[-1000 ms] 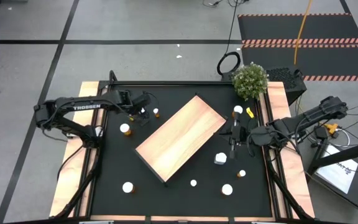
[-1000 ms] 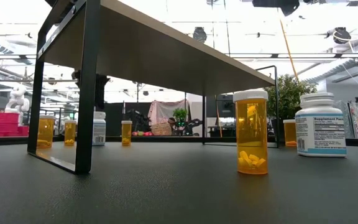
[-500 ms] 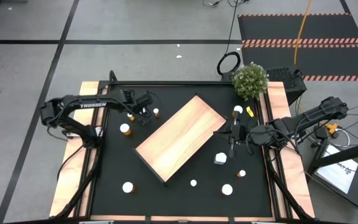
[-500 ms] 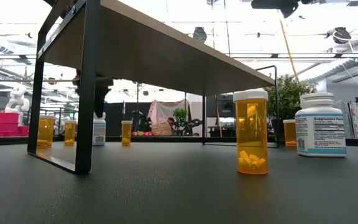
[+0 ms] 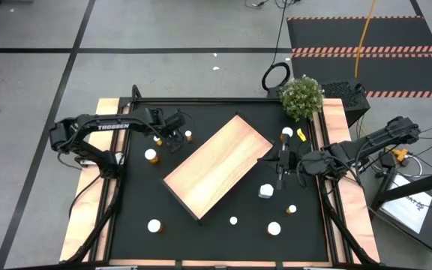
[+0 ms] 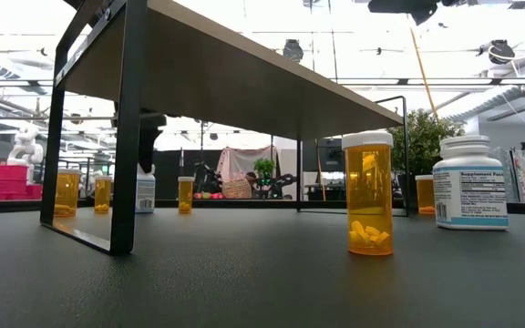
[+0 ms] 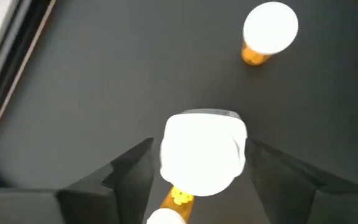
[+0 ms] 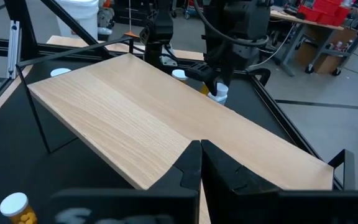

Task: Pick and place medicine bottles onto shelf by color
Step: Put the white pill bottle on the shelf

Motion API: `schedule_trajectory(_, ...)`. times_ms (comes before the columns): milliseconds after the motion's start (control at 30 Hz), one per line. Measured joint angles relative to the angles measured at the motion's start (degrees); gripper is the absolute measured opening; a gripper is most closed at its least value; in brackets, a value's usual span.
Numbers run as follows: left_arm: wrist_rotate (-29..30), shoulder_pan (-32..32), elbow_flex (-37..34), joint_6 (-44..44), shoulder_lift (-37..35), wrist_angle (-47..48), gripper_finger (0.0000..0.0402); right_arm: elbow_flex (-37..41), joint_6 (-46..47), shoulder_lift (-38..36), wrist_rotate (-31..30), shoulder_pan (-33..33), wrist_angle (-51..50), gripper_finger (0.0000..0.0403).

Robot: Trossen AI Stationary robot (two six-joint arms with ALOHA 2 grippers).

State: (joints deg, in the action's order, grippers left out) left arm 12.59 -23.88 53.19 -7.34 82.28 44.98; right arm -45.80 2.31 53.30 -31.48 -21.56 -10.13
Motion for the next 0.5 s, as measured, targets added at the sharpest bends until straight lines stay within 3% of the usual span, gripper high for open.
schedule_trajectory(267,-0.1,0.2,0.0,1.1,0.0,0.4,0.0190,-0.1,0.0,0.0,0.0,0.0,-1.1,0.0000)
schedule_trajectory(500,-0.1,0.2,0.1,3.8,-0.1,1.5,0.0190,-0.1,0.0,0.0,0.0,0.0,-1.3,0.0000)
